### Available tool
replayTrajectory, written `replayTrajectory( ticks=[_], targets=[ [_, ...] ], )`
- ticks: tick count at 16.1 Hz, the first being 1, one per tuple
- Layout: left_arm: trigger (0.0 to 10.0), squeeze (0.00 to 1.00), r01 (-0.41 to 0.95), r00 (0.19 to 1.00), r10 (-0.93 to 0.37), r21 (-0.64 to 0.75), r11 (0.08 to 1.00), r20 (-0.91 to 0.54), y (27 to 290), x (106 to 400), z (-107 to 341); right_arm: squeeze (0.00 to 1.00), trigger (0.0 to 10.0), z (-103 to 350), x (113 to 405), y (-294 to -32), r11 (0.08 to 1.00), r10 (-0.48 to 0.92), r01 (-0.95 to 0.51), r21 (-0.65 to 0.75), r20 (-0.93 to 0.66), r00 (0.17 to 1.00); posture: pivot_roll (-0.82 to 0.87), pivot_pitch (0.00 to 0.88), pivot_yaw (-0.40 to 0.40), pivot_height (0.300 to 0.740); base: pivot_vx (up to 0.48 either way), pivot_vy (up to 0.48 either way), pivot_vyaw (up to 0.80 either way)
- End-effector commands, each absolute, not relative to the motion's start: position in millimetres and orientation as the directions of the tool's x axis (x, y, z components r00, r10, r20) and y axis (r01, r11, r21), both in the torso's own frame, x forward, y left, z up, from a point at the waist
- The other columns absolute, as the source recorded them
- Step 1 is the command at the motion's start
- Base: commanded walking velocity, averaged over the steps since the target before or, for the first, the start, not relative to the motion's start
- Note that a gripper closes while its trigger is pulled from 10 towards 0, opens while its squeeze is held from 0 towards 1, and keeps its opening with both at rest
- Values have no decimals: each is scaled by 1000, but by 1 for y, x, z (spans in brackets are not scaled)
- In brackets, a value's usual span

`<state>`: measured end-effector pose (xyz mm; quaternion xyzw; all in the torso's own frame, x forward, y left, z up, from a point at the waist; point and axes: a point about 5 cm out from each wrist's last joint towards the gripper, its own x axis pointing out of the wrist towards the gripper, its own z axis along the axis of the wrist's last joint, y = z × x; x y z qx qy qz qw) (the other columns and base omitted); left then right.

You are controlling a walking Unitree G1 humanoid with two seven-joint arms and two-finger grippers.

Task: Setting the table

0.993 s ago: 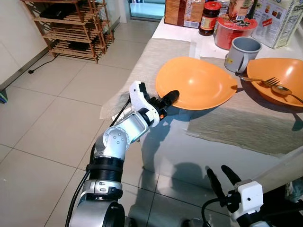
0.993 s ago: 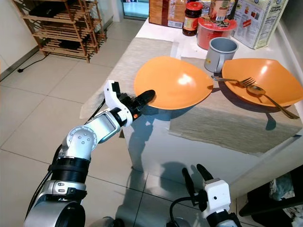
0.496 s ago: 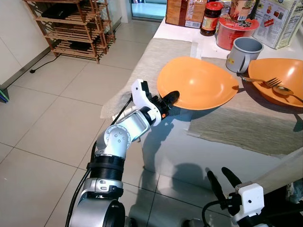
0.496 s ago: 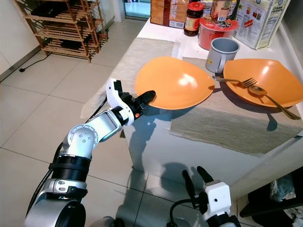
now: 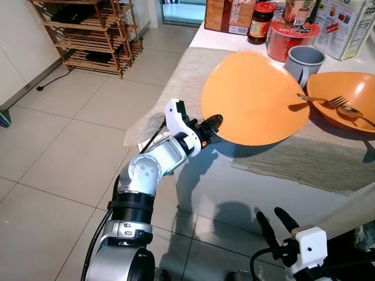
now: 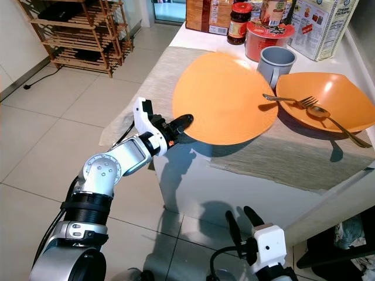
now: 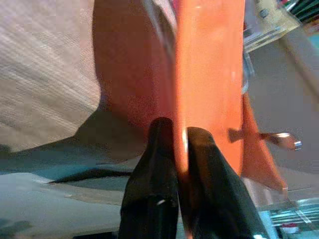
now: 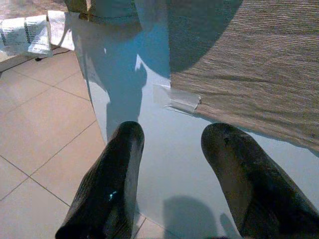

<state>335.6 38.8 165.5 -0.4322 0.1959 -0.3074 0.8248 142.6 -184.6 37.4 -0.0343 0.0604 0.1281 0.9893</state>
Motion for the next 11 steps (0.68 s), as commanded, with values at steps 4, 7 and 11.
replayTrajectory(
  ticks=[4, 7, 11],
  targets=[
    [0, 0, 336, 742, -670, -867, 368, 3, 10, 337, 188, 0, 10000, 38, 141, -183, 968, 244, -250, -30, -134, 960, -183, 107, 73, 740, 0, 0, 0],
    [0, 0, 218, 843, -535, -869, 445, -63, 27, 352, 181, 0, 10000, 38, 140, -184, 968, 243, -249, -28, -140, 960, -184, 109, 71, 740, 0, 0, 0],
    [0, 0, 260, 873, -483, -781, 568, -61, 38, 357, 182, 0, 10000, 38, 139, -185, 967, 246, -252, -30, -146, 958, -181, 109, 66, 740, 0, 0, 0]
  ],
)
